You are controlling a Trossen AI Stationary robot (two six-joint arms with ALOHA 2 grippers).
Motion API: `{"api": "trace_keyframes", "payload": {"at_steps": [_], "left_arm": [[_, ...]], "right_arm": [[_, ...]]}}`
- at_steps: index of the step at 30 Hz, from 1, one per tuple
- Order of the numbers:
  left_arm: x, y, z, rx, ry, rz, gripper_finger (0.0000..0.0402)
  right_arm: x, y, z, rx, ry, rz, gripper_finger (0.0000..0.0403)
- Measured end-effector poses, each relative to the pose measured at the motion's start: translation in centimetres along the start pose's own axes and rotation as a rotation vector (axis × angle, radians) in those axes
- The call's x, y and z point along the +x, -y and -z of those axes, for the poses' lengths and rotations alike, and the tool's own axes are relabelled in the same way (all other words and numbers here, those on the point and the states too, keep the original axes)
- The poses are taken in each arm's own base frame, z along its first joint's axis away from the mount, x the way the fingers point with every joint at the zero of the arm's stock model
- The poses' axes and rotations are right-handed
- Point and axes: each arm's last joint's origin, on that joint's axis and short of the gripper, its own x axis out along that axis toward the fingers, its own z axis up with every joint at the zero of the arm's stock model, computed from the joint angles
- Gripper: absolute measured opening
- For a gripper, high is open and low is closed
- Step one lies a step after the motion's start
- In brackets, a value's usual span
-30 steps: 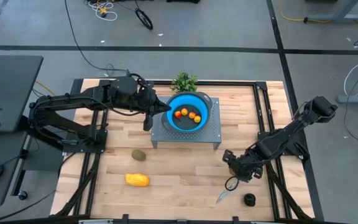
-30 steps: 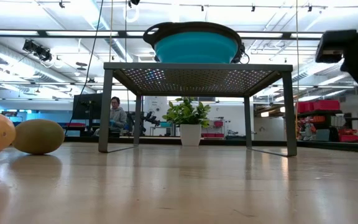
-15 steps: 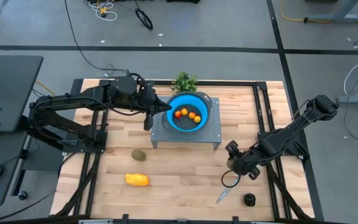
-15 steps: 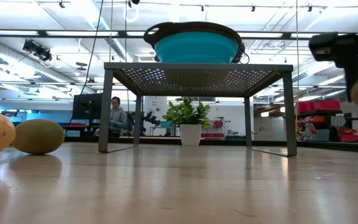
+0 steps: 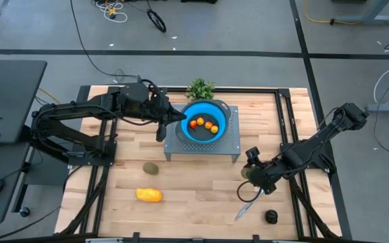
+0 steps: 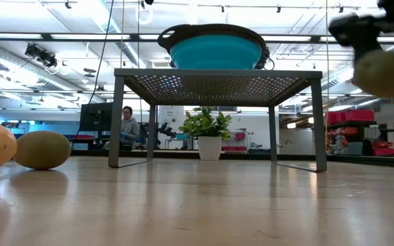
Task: Pick & Place Fruit
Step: Put the right green kiwi into the strainer bowl on the shelf
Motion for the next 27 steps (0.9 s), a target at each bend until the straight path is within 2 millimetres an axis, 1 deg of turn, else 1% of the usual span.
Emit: {"api": "trace_keyframes", "payload": {"at_steps": [8, 15, 20, 27], "left_arm": [[0.0, 0.1, 0.0, 0.002, 0.0, 0.014, 0.0004], [0.0, 0.1, 0.0, 0.004, 0.0, 0.018, 0.0005], [0.0, 0.0, 0.0, 0.009, 0.0, 0.006, 0.0005], [0.0, 0.0, 0.0, 0.024, -0.003, -0.003, 0.0005]], "right_arm": [[-3.3, 1.5, -2.3, 0.007, 0.073, 0.146, 0.025], [-5.7, 2.7, -3.9, 0.006, 0.145, 0.322, 0.025], [-6.4, 3.7, -4.6, 0.064, 0.192, 0.477, 0.025], [-6.4, 4.7, -5.4, 0.109, 0.256, 0.527, 0.025]]}}
